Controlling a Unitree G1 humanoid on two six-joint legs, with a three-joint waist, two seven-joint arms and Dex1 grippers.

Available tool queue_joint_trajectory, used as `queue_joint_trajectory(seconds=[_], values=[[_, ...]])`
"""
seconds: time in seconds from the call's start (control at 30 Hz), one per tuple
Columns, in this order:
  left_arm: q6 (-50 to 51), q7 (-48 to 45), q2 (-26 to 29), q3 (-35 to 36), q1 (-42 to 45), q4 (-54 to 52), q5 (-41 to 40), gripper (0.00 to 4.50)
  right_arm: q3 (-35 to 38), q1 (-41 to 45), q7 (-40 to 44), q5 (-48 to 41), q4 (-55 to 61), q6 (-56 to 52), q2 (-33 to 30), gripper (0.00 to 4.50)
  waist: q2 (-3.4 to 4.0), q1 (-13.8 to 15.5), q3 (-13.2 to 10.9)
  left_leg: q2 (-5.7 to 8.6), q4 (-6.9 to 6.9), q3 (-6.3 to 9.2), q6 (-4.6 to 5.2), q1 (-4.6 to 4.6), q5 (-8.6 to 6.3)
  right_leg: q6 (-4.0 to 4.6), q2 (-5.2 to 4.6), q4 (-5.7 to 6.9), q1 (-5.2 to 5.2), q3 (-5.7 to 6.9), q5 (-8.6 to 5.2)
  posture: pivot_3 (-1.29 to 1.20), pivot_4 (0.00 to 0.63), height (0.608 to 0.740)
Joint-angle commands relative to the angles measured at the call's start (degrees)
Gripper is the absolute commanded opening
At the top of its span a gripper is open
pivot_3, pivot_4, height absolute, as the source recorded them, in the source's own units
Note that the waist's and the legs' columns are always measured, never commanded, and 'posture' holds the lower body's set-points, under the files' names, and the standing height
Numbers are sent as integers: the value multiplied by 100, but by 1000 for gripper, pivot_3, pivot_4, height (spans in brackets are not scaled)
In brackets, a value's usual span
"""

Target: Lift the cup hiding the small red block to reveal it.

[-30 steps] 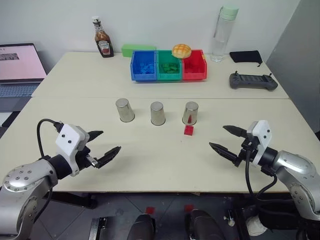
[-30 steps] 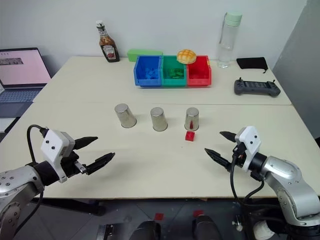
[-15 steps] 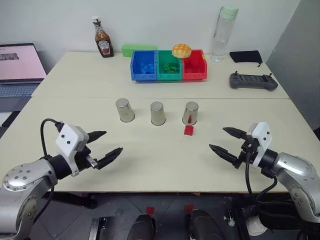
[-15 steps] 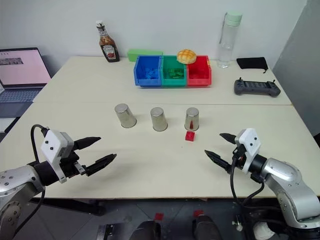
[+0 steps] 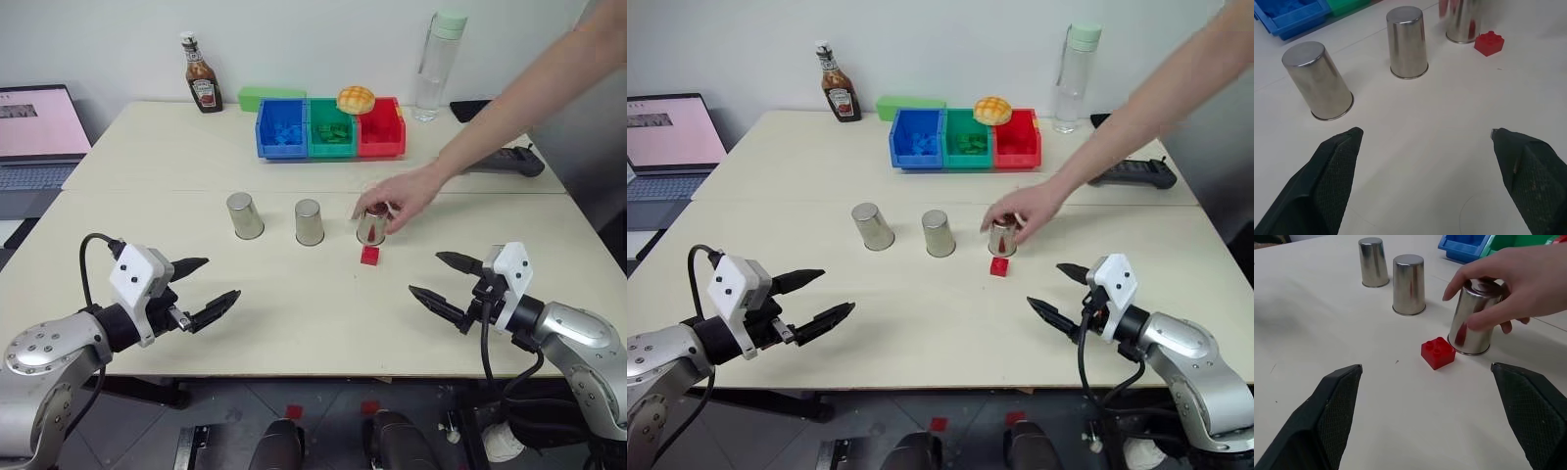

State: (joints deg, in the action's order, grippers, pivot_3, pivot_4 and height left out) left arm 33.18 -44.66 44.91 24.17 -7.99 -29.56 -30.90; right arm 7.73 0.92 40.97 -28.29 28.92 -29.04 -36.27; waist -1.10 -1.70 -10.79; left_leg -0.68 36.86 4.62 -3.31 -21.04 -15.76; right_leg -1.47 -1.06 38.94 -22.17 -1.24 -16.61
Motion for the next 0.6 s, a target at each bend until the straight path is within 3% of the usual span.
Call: queue_joint_trajectory(seconds=[0.03, 0.6], values=[[-49, -46, 96, 1, 74, -99, -38, 4500, 82, 3, 16, -47, 176, 126, -17, 4490, 0, 0, 0, 0, 0, 0, 0, 0, 0, 0, 0, 0, 0, 0, 0, 0, 150, 740], [-56, -132, 131, 0, 78, -49, -16, 4500, 48, -35, 37, 9, 98, 244, 35, 4490, 0, 0, 0, 0, 0, 0, 0, 0, 0, 0, 0, 0, 0, 1, 0, 0, 150, 740]])
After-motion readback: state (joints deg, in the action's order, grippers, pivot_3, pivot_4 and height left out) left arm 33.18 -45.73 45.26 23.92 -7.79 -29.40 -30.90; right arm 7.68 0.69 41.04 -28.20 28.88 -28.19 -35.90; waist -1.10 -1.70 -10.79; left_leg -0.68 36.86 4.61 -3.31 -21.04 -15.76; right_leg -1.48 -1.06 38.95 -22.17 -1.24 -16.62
